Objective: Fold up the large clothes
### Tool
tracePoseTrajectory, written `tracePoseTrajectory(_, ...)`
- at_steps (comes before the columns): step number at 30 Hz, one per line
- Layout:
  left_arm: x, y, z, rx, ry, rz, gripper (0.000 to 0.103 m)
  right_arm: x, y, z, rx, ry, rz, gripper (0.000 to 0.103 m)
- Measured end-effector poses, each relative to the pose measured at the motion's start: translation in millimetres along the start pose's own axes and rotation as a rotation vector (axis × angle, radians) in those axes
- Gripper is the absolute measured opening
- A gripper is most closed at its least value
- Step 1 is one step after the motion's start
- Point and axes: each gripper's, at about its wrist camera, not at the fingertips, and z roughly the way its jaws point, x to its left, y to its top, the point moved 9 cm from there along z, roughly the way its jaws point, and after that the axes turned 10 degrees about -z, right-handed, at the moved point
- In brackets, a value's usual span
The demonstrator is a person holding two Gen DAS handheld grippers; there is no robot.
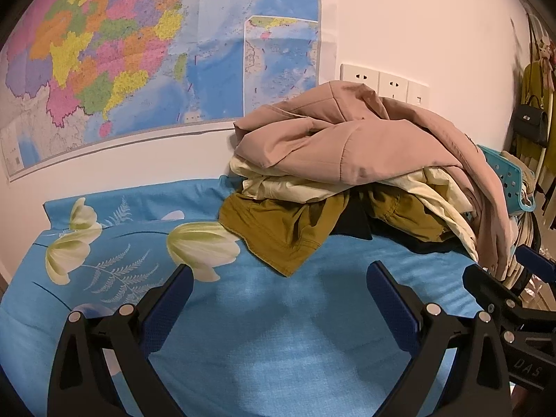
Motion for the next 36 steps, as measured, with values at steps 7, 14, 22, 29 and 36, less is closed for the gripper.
tracePoseTrajectory(7,0.0,0.7,0.7,0.001,0.001,0.001,0.097,1.6,1.2,-1.6,-0.006,0.0,-0.004,0.098)
tracePoseTrajectory(14,-1.1,-1.4,0.9,0.003,-0.001,0.002,0.097,1.7,1.9,-2.1,-0.008,-0.001,-0.004,0.098)
tracePoseTrajectory(22,-1.3,-3.1,0.8,0.003,-0.001,0.0,0.097,2.7,2.5,-3.6,-0.01,-0.001,-0.005,0.098)
tracePoseTrajectory(29,-0.3,-3.6,-0.1,0.001,-0.004,-0.003,0.097,2.5,2.4,-4.0,-0.011,-0.002,-0.004,0.098)
tracePoseTrajectory(36,0.0,-3.3,-0.2,-0.001,-0.003,-0.004,0.097,3.3,2.7,-3.8,-0.01,0.001,-0.003,0.098)
